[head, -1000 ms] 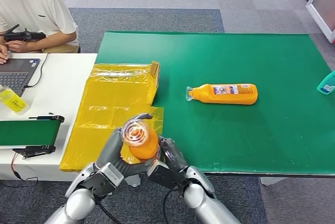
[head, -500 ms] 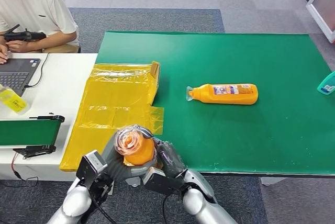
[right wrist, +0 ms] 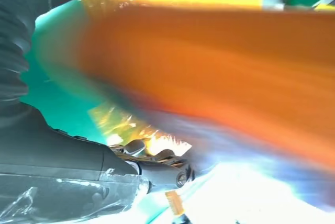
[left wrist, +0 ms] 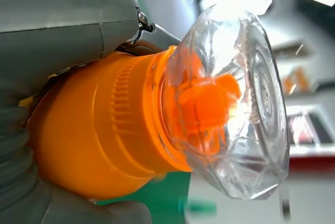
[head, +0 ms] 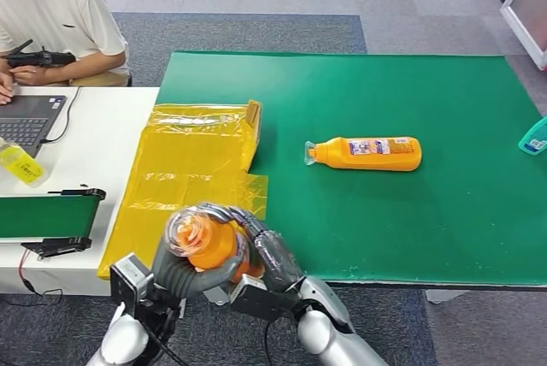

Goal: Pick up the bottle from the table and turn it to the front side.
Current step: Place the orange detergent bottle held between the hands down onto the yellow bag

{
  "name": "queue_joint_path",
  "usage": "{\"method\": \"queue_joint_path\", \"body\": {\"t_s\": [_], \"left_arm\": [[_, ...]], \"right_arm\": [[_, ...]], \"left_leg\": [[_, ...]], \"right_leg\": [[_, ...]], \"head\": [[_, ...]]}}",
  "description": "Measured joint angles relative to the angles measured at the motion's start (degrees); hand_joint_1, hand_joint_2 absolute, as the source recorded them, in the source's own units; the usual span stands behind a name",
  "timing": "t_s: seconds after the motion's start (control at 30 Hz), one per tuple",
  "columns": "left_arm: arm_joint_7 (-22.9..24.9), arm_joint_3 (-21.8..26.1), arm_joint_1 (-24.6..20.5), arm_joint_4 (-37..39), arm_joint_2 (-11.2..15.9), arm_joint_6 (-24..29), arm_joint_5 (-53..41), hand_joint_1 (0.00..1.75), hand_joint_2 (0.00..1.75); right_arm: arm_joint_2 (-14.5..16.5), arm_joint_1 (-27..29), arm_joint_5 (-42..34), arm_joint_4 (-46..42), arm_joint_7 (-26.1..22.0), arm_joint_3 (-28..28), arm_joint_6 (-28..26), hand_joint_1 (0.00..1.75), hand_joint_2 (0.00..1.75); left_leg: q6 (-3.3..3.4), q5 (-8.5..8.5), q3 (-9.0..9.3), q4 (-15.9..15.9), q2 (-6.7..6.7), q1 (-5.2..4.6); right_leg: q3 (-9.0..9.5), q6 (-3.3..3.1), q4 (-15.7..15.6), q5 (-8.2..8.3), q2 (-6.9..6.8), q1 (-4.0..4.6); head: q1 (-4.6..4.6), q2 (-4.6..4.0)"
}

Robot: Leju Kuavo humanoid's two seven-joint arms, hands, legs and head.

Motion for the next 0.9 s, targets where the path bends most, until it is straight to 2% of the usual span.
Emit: {"method": "queue_joint_path", "body": {"t_s": [0.1, 0.27, 0.43, 0.53, 0.67, 0.77, 0.9], "left_arm": [[-2.2, 1.6, 0.0, -2.2, -0.4, 8.0, -8.8, 1.75, 1.75], [-2.4, 2.7, 0.1, -3.9, -0.9, 9.9, -11.2, 1.75, 1.75], [-1.3, 3.5, 0.0, -4.4, -1.0, 17.4, -21.7, 1.75, 1.75], [0.3, 5.3, -0.2, -4.6, -0.8, 21.8, -29.4, 1.75, 1.75], [6.1, 9.0, -1.9, -4.2, -0.7, 31.5, -50.2, 1.75, 1.75], [10.8, 12.3, -4.9, -1.5, -0.2, 33.4, -58.8, 1.75, 1.75], [13.2, 15.8, -9.5, 3.9, 1.7, 33.3, -65.5, 1.75, 1.75]], "right_arm": [[-0.8, 0.8, -0.2, -1.1, 0.4, -0.3, -0.3, 0.0, 1.75], [-1.4, 1.4, -0.2, -2.6, 0.5, -0.4, -0.3, 0.0, 1.75], [-1.7, 2.0, -0.4, -4.1, 0.6, -0.8, -0.3, 0.0, 1.75], [-1.9, 2.5, -0.8, -6.1, 0.7, -1.7, 0.1, 0.0, 1.75], [-2.2, 3.0, -1.4, -8.8, 0.8, -2.7, 2.0, 0.0, 1.75], [-2.5, 3.1, -2.8, -11.0, 0.8, -2.8, 4.7, 0.0, 1.75], [-3.7, 3.1, -4.4, -14.9, 0.9, -2.7, 7.3, 0.0, 1.75]], "left_leg": [[0.0, 0.0, -0.01, 0.0, -0.01, 0.0], [0.01, 0.01, -0.01, 0.0, -0.01, 0.0], [0.01, 0.01, -0.01, 0.0, -0.01, 0.0], [0.01, 0.01, -0.01, 0.0, -0.01, 0.0], [0.01, 0.02, -0.01, 0.0, -0.01, 0.0], [0.0, 0.07, 0.0, 0.0, -0.01, 0.0], [-0.02, 0.18, -0.02, 0.0, -0.01, 0.0]], "right_leg": [[0.0, 0.0, 0.0, 0.0, 0.0, 0.0], [0.0, 0.0, 0.0, 0.01, -0.01, 0.0], [0.0, 0.0, 0.0, 0.01, -0.01, 0.0], [-0.01, 0.0, 0.0, 0.01, -0.01, 0.0], [0.0, 0.0, 0.0, 0.01, -0.01, 0.0], [-0.01, -0.02, 0.0, 0.04, -0.01, 0.0], [-0.03, -0.07, 0.0, 0.12, -0.01, 0.01]], "head": [[-0.01, 0.0], [-0.01, 0.0], [-0.01, 0.0], [-0.01, 0.0], [-0.01, 0.0], [-0.01, 0.0], [-0.01, 0.0]]}}
